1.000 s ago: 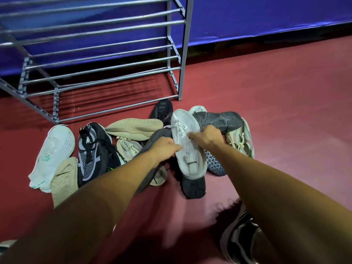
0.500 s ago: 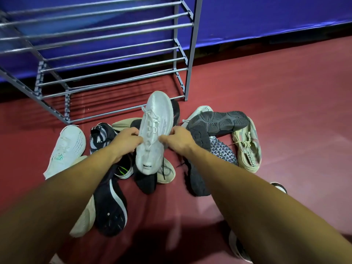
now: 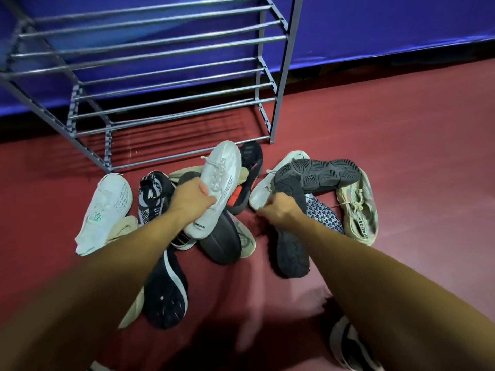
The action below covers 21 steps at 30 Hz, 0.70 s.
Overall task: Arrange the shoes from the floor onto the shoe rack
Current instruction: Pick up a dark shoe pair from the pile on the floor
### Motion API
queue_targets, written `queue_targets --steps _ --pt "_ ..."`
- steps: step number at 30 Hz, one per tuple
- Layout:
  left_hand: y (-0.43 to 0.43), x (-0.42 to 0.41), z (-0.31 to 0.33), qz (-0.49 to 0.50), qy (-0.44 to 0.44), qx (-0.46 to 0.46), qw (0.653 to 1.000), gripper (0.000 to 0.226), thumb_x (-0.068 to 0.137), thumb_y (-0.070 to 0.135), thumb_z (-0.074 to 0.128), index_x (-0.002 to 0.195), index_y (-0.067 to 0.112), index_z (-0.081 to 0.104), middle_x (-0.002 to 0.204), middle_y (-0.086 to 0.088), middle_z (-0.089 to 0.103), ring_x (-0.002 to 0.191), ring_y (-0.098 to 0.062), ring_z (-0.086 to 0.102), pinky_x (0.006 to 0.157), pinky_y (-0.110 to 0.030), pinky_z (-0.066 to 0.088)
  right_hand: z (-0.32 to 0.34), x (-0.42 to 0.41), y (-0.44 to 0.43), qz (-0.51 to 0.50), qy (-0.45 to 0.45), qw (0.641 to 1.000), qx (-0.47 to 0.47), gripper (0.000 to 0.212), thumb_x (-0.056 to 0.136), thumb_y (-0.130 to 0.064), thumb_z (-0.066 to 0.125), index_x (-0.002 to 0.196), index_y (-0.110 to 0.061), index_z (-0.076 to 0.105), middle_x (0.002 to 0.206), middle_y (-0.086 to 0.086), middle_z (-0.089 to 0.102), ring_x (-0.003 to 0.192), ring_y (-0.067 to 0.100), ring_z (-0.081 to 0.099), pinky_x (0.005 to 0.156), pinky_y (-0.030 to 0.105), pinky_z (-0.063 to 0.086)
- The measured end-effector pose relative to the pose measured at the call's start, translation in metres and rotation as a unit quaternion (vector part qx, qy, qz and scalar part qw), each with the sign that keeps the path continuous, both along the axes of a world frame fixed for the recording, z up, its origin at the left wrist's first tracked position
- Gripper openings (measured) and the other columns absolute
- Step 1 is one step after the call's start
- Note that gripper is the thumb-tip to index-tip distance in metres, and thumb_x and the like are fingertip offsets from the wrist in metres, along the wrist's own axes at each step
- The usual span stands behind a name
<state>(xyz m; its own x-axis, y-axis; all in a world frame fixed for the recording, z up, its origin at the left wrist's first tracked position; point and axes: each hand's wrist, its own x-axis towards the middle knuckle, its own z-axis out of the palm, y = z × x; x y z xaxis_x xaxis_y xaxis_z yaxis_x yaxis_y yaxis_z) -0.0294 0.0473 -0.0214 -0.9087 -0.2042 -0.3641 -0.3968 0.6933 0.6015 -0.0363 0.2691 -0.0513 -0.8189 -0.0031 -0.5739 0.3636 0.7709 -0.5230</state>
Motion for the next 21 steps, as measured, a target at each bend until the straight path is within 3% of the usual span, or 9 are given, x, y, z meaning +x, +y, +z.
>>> queue_targets --steps 4,9,11,16,19,21 --pt "0.047 -0.001 0.0 -0.076 -0.021 0.059 0.995 0.003 0.079 0.014 0.069 0.082 0.013 0.069 0.069 0.006 0.063 0.066 -0.01 0.057 0.06 -0.022 0.043 -0.009 0.001 0.035 -0.032 0.005 0.998 0.051 0.033 0.08 -0.034 0.069 0.101 -0.008 0.071 0.105 0.014 0.071 0.096 0.03 0.067 0.073 0.029 0.048" --pt "0.106 -0.003 -0.026 -0.179 -0.101 0.049 0.977 0.015 0.081 0.02 0.07 0.088 0.006 0.072 0.084 -0.005 0.069 0.079 -0.018 0.061 0.077 -0.033 0.051 -0.017 0.007 0.076 -0.054 0.002 0.994 0.09 0.035 0.085 -0.032 0.067 0.112 -0.01 0.07 0.112 0.012 0.07 0.089 0.027 0.059 0.074 0.029 0.046" --pt "0.126 -0.004 -0.037 -0.197 -0.132 0.039 0.971 0.018 0.084 0.022 0.069 0.092 0.007 0.067 0.091 -0.01 0.063 0.082 -0.02 0.057 0.081 -0.039 0.05 -0.024 0.007 0.088 -0.071 -0.002 0.993 0.093 0.038 0.083 -0.033 0.07 0.113 -0.008 0.07 0.113 0.015 0.07 0.095 0.03 0.063 0.077 0.031 0.05" --pt "0.154 -0.01 -0.067 -0.123 -0.17 0.058 0.976 0.051 0.088 0.023 0.068 0.127 0.003 0.041 0.113 -0.01 0.054 0.097 -0.023 0.052 0.075 -0.028 0.037 -0.036 0.001 0.099 -0.065 -0.02 0.997 0.045 0.04 0.086 -0.032 0.069 0.121 -0.015 0.064 0.12 0.013 0.068 0.109 0.032 0.064 0.088 0.033 0.05" --pt "0.154 -0.014 -0.079 -0.102 -0.183 0.047 0.977 0.062 0.087 0.024 0.068 0.131 0.001 0.03 0.121 -0.015 0.056 0.101 -0.027 0.055 0.077 -0.031 0.039 -0.04 -0.005 0.095 -0.067 -0.03 0.997 -0.023 0.026 0.086 -0.029 0.071 0.108 -0.019 0.061 0.111 0.009 0.071 0.105 0.031 0.068 0.093 0.041 0.054" --pt "0.149 -0.017 -0.078 -0.116 -0.2 0.045 0.972 0.059 0.083 0.026 0.069 0.129 0.005 0.037 0.118 -0.012 0.058 0.1 -0.026 0.057 0.078 -0.033 0.044 -0.038 -0.009 0.092 -0.062 -0.037 0.996 -0.051 0.022 0.085 -0.028 0.074 0.099 -0.02 0.059 0.102 0.008 0.071 0.1 0.031 0.07 0.091 0.044 0.056"
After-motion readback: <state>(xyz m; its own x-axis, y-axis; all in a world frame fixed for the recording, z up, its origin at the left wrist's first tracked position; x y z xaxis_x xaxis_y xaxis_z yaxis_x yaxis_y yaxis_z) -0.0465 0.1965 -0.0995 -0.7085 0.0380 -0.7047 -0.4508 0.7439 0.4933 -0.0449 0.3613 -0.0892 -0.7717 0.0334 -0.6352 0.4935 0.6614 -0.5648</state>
